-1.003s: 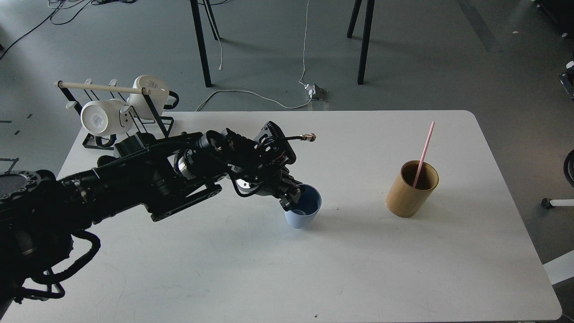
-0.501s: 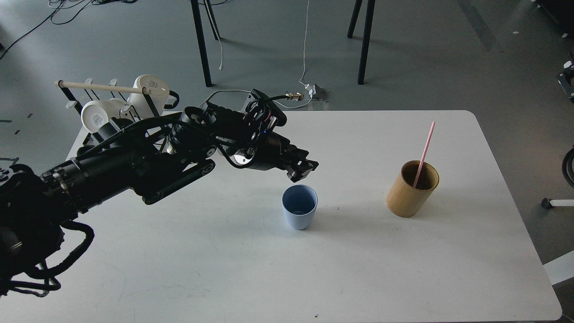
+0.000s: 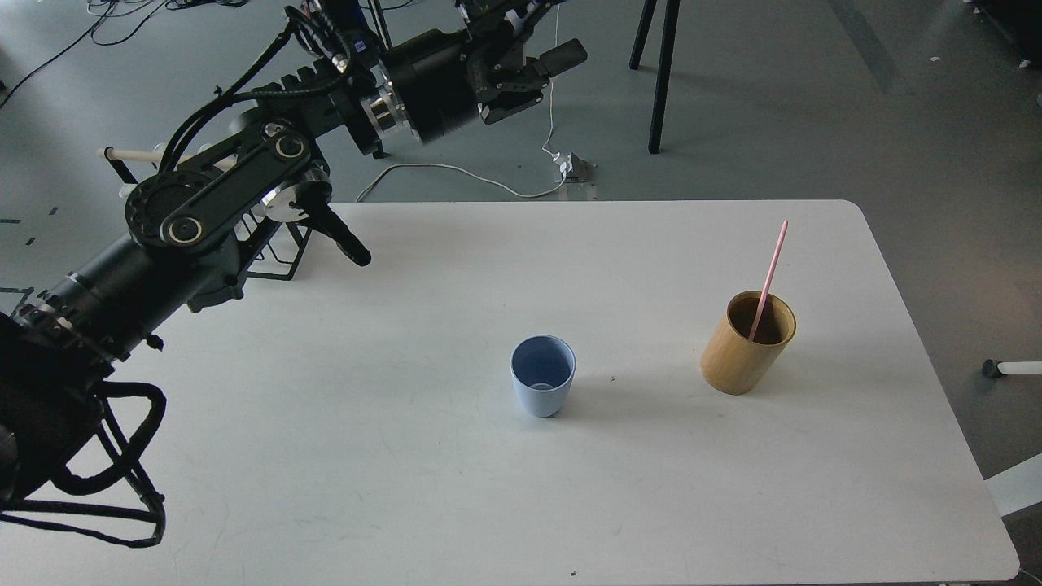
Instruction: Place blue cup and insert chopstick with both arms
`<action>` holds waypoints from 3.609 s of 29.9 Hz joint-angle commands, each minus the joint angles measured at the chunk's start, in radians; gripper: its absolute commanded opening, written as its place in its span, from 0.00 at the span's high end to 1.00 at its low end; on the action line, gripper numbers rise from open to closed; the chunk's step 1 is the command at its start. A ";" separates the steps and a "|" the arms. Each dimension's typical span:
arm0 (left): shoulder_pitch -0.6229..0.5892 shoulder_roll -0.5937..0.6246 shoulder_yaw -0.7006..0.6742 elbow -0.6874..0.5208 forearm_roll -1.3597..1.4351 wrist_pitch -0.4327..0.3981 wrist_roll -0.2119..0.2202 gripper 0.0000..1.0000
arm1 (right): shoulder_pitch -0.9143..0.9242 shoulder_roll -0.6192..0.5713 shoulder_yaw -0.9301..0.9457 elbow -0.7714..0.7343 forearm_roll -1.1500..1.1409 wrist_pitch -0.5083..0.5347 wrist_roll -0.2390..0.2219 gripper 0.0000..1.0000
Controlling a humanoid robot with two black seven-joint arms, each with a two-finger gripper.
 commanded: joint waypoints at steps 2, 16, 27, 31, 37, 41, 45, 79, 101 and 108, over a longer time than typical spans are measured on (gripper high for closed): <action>0.057 0.044 -0.036 0.065 -0.319 -0.001 0.005 0.01 | -0.004 -0.107 -0.074 0.149 -0.082 -0.031 -0.001 0.01; 0.095 0.077 -0.060 0.460 -0.655 -0.001 0.008 0.01 | 0.003 -0.169 -0.160 0.479 -0.624 -0.295 -0.020 0.01; 0.099 0.060 -0.048 0.607 -0.659 -0.001 0.016 0.01 | 0.015 -0.072 -0.419 0.440 -1.117 -0.378 -0.007 0.01; 0.092 0.057 -0.048 0.610 -0.660 -0.001 0.016 0.01 | 0.038 0.009 -0.490 0.369 -1.180 -0.400 -0.007 0.02; 0.082 0.032 -0.048 0.610 -0.660 -0.001 0.016 0.01 | 0.108 0.090 -0.607 0.249 -1.240 -0.400 -0.007 0.19; 0.080 0.032 -0.048 0.609 -0.660 -0.001 0.016 0.01 | 0.153 0.164 -0.676 0.171 -1.243 -0.400 -0.007 0.31; 0.082 0.031 -0.047 0.610 -0.659 -0.001 0.016 0.01 | 0.185 0.189 -0.728 0.142 -1.243 -0.400 -0.007 0.51; 0.071 0.032 -0.047 0.610 -0.659 -0.001 0.016 0.01 | 0.298 -0.176 -0.653 0.479 -1.231 -0.391 -0.018 0.98; 0.059 0.034 -0.047 0.609 -0.659 -0.001 0.016 0.01 | 0.545 0.222 -0.840 0.467 -1.183 -0.394 -0.007 0.99; 0.062 0.037 -0.050 0.610 -0.659 -0.001 0.014 0.01 | 0.549 0.379 -0.916 0.352 -1.189 -0.400 -0.007 0.99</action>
